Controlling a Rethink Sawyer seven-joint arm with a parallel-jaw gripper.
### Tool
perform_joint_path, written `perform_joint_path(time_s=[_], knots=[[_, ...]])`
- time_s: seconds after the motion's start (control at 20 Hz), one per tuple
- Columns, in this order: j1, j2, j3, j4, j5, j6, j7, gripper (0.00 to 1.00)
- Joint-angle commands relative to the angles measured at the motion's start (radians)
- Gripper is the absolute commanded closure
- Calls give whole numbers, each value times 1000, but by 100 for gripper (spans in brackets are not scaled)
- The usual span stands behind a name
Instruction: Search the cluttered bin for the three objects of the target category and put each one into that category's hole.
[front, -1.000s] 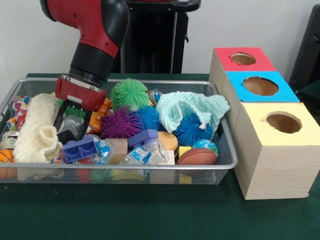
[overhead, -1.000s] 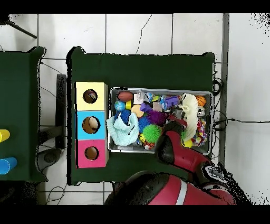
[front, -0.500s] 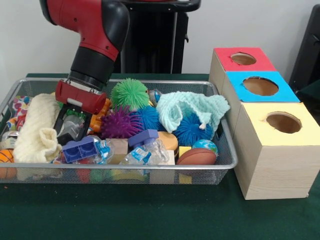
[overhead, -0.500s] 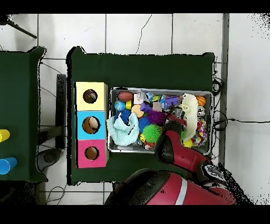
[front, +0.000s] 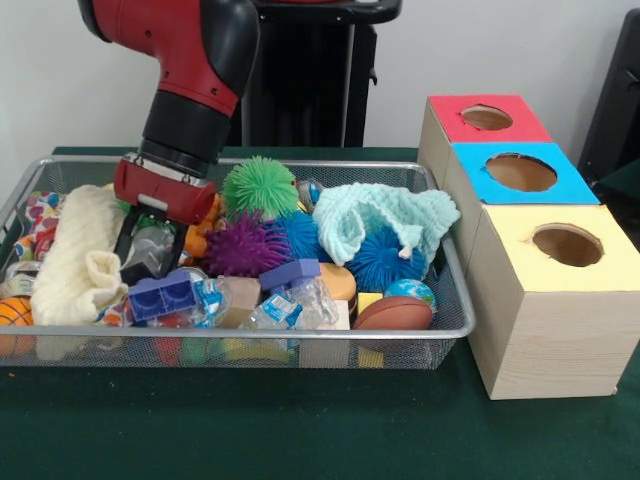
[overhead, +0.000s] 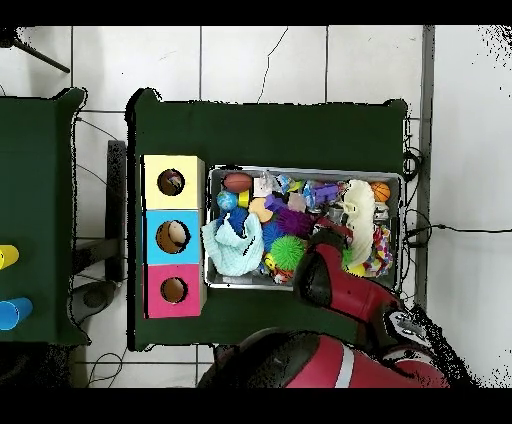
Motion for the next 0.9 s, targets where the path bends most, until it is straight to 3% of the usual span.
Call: perform_joint_path(time_s=[0.05,0.1,0.25,0.6,0.65,0.9], knots=[[-17,7,193,31,-7,577,24,0],[-46,-4,237,38,-21,677,-4,0],[-78,-30,294,50,-32,830,-54,0],[-88,-37,312,33,-74,893,-80,0],[-83,-36,303,25,-101,862,-78,100],[-62,-42,277,14,-132,810,-69,100]])
